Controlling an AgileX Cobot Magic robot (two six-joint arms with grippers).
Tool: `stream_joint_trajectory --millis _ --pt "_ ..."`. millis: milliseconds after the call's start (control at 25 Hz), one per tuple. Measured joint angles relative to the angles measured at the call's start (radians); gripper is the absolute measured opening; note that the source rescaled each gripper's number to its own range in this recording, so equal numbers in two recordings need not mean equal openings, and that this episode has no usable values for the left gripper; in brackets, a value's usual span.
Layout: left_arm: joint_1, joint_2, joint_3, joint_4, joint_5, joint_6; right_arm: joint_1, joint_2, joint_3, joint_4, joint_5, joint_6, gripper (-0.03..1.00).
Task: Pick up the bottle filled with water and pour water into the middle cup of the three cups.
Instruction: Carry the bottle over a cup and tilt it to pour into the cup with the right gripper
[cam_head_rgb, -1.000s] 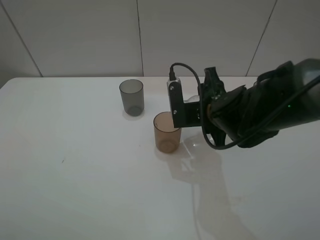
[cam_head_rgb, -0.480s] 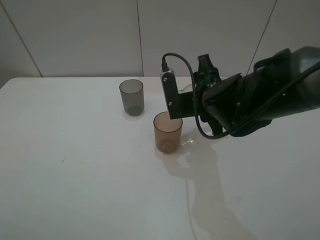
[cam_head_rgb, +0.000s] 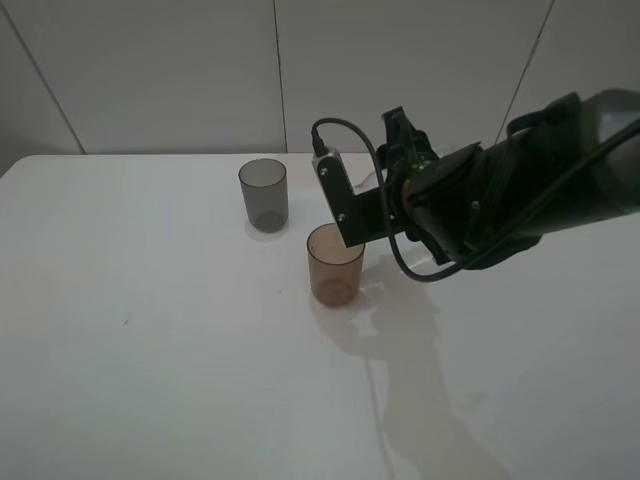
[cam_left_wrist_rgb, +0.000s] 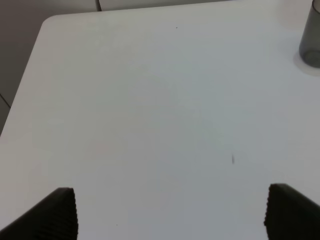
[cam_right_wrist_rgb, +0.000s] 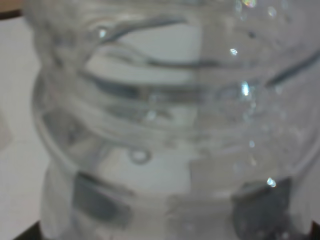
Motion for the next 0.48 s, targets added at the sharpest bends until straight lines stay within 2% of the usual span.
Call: stream_joint_trajectory --millis 480 --pt "0.0 0.0 0.0 0.0 0.0 0.0 0.0 0.0 0.0 0.0 0.01 -0.096 0.03"
